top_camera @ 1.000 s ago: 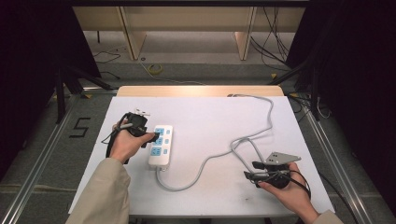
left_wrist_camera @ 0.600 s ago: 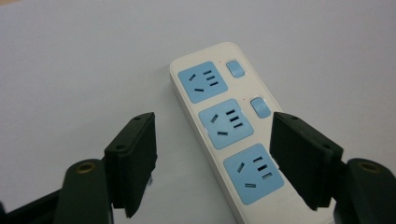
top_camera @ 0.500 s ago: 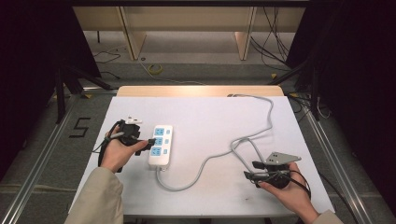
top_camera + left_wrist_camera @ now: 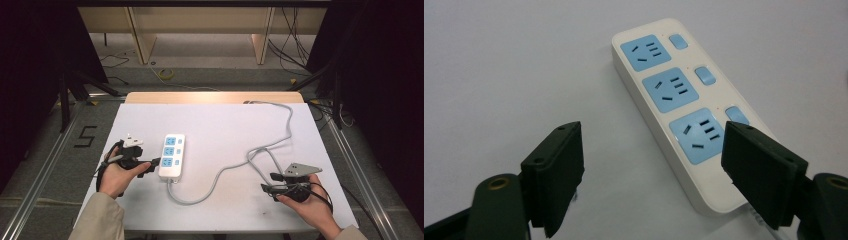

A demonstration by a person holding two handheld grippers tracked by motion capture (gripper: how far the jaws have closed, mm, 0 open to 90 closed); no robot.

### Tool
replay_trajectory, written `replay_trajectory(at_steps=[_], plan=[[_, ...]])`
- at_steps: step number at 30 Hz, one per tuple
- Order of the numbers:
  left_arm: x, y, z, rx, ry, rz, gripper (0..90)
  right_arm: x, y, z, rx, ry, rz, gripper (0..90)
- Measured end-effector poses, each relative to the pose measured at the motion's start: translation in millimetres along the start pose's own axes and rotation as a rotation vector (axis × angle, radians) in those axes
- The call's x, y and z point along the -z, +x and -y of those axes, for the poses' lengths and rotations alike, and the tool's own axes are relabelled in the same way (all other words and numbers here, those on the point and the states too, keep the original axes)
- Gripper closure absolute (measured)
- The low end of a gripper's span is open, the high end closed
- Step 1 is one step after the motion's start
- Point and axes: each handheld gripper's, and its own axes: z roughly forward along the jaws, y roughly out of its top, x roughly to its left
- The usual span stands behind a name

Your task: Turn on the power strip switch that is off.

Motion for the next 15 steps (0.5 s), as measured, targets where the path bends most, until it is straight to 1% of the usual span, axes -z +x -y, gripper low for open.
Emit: replay_trajectory(at_steps=[1, 3, 8, 10, 11, 15], plan=[[0.9, 0.7, 1.8, 0.0, 0.001, -0.001, 24.8, -0.1, -0.1, 0.0, 0.0, 0.0, 0.0, 44.3], [3.9, 2.5, 6.4, 0.0, -0.002, -0.016, 24.8, -0.2, 0.0, 0.0, 0.002, 0.003, -0.002, 44.3], [7.3, 4.1, 18.6, 0.007, -0.014, -0.03, 24.8, -0.7, 0.5, 0.1, 0.003, 0.004, -0.002, 44.3], [8.5, 5.6, 21.6, 0.014, -0.014, -0.031, 24.8, -0.5, 0.5, 0.1, 0.007, 0.004, -0.001, 44.3], [9.1, 6.5, 22.7, 0.022, -0.018, -0.038, 24.9, -0.3, 0.6, 0.1, 0.008, 0.004, -0.001, 44.3], [8.0, 8.1, 25.8, 0.025, -0.013, -0.053, 24.9, -0.7, 0.9, 0.3, 0.012, 0.004, 0.002, 44.1]])
